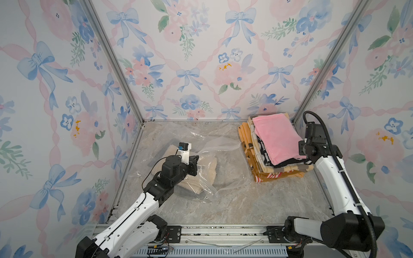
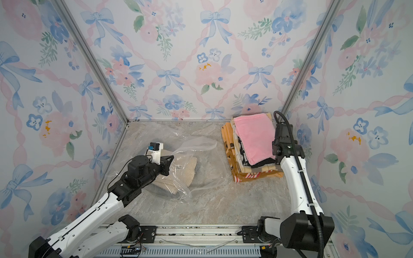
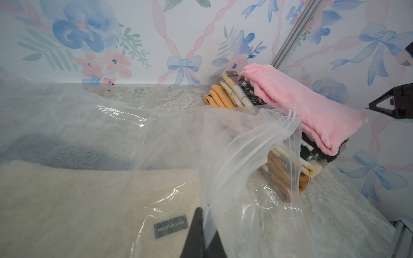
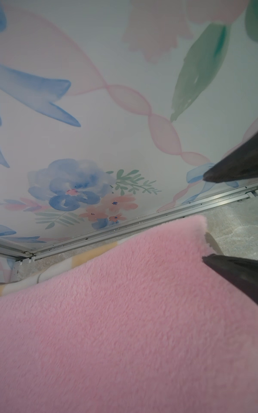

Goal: Take the blanket out of the vacuum bag
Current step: Place the blanket at the corner of the board.

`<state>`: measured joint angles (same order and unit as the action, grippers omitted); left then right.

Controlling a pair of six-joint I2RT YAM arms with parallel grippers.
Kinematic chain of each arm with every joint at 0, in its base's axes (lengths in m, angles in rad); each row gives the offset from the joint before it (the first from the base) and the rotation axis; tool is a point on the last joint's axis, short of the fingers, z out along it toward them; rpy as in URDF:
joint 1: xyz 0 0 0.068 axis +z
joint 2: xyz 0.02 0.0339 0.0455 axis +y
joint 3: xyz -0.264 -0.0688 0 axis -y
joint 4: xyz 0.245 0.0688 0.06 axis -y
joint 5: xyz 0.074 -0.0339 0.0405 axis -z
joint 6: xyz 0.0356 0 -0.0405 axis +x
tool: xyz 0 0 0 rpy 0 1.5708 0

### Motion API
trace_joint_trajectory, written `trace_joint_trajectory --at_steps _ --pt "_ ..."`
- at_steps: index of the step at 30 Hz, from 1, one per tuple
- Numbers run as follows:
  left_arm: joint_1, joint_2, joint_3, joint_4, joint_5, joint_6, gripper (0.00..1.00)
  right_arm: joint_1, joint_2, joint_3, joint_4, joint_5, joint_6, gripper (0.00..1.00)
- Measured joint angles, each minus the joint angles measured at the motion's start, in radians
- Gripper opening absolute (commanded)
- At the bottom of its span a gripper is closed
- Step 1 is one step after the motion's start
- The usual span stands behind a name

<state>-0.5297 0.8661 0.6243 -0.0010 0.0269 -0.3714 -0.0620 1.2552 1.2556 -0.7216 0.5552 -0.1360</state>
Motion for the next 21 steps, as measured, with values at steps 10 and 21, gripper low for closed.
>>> trace_joint_trajectory --at_steps 10,21 --pt "0.001 0.002 -0.006 0.007 0.001 0.000 0.00 0.336 -0.095 -0.006 -0.046 -0.063 -0.032 0.84" --pt "0.001 -0.010 -0.011 -0.001 -0.001 0.000 0.00 0.431 0.251 -0.014 0.006 -0.007 -0.048 0.81"
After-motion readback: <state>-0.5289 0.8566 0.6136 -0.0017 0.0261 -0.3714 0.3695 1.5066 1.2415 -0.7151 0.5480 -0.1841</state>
